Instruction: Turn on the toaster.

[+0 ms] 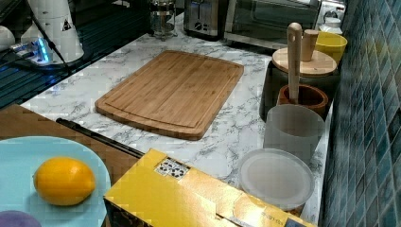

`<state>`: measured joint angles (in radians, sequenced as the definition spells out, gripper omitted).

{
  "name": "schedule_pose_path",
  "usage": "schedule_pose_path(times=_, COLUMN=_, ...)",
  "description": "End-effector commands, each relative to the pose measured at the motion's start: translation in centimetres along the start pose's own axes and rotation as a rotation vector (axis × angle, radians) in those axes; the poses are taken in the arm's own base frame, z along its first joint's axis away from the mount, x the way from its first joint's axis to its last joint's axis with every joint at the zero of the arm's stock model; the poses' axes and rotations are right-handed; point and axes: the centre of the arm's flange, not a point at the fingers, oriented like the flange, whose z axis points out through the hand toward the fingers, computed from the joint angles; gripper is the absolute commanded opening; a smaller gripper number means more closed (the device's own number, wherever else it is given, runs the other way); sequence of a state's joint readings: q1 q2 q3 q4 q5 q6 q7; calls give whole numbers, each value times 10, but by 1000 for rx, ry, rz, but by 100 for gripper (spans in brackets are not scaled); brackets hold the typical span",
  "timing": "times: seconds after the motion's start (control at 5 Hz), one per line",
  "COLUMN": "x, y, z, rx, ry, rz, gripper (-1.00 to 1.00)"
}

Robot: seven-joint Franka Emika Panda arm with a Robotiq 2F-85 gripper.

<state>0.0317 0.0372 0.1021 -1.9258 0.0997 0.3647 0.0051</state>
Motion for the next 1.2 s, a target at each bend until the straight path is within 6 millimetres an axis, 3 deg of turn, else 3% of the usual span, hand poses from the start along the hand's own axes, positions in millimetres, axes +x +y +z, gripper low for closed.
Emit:
schedule_pose_path(times=0.2, x=-114, y=-53, z=-5, rx=35, ry=35, rz=-374, gripper=-100)
schedule_pose_path(times=1.0, x=-211, y=-77, z=17, rx=49, ry=-33, rz=-617, gripper=-100)
schedule_pose_path(times=1.2, x=-227, y=-77, z=26, rx=39, ry=-84, rz=-649, gripper=-100)
